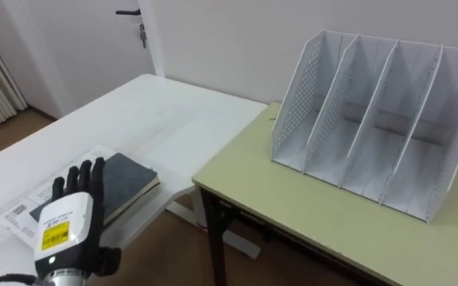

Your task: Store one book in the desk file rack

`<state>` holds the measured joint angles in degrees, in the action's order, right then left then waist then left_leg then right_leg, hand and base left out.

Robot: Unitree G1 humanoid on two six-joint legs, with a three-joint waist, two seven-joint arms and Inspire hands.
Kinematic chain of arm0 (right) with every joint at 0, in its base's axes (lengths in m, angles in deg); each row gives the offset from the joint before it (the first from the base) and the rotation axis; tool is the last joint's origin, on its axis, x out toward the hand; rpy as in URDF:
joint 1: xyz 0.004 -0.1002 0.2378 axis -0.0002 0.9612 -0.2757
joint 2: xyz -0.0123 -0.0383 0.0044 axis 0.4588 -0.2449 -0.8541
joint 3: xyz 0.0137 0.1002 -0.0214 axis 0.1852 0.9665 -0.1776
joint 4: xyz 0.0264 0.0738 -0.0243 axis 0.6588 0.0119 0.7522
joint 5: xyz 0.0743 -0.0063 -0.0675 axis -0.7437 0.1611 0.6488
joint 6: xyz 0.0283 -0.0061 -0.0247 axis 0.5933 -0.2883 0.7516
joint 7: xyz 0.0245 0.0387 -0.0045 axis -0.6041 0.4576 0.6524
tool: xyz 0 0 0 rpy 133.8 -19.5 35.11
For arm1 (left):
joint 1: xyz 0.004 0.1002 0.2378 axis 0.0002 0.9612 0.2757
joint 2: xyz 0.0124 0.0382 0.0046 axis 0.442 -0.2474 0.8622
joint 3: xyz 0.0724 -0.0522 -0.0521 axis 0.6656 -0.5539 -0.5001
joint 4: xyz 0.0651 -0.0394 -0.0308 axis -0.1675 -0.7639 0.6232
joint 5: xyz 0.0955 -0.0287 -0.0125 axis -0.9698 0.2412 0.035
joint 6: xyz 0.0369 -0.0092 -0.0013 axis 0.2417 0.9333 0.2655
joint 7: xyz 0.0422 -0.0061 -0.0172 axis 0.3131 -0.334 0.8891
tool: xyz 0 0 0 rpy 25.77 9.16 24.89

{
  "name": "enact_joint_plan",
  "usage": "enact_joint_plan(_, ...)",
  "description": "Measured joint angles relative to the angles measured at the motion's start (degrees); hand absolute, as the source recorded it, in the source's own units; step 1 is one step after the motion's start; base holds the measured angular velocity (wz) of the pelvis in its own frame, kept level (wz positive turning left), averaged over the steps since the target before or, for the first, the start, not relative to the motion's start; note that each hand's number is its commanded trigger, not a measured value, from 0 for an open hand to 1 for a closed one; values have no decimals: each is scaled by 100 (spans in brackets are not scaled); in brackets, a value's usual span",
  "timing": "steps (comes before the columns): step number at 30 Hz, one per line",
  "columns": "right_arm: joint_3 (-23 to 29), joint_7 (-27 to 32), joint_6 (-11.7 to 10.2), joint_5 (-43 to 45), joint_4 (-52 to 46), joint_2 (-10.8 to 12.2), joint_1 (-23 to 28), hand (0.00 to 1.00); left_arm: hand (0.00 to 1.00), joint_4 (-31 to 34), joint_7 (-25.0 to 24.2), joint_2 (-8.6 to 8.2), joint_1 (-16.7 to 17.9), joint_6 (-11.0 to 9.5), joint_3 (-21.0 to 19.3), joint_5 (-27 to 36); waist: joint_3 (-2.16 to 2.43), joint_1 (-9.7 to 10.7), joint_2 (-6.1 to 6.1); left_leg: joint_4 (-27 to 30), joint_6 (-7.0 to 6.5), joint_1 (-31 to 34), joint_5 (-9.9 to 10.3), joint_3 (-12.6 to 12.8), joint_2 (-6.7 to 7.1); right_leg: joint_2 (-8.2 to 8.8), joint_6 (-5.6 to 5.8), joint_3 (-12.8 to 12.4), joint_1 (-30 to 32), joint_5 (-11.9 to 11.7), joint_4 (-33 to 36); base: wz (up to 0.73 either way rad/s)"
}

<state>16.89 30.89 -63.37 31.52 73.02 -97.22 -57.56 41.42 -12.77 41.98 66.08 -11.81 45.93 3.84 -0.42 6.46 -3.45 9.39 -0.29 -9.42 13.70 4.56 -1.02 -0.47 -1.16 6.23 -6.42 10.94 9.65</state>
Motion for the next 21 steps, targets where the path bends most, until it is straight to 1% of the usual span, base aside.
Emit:
enact_joint_plan(2,3,-3,25,12,-1,0,0,0,0,-2,-78,1,-16,21,-1,-1,-3,3,2,0,0,2,0,2,0,0,0,-5,4,0,0,0)
enact_joint_plan(6,7,-9,49,21,-8,0,11,0,0,-152,-269,1,-197,126,-10,-2,4,4,-10,1,0,25,0,5,-3,-4,0,-10,35,0,13,0)
enact_joint_plan(9,8,-8,53,20,-58,-9,57,0,0,-161,-452,1,-251,183,-13,-2,3,6,-9,1,0,22,0,8,-4,-5,-1,-15,34,0,18,0)
enact_joint_plan(12,32,-6,58,21,-90,-13,59,0,0,-160,-524,1,-266,234,-28,-4,5,6,-11,1,0,20,0,14,-5,-6,-1,-31,41,-1,24,0)
enact_joint_plan(14,99,0,53,20,-97,-19,53,0,0,-160,-580,2,-291,246,-85,-4,16,5,-28,2,0,12,0,18,-5,-11,-1,-64,43,-1,27,-6)
enact_joint_plan(19,173,23,39,18,-126,-41,53,0,0,-159,-582,3,-387,246,-265,-3,19,2,-33,1,0,-24,0,14,-6,-20,-1,-124,29,-3,44,-6)
enact_joint_plan(20,202,44,43,18,-122,-41,60,0,0,-159,-581,4,-450,245,-297,-4,1,1,-7,0,0,-26,0,15,-6,-20,0,-128,32,-4,48,0)
enact_joint_plan(21,226,69,42,19,-124,-42,63,0,0,-159,-581,9,-496,245,-329,-2,1,2,-12,0,0,-28,0,15,-6,-22,0,-137,35,-4,51,0)
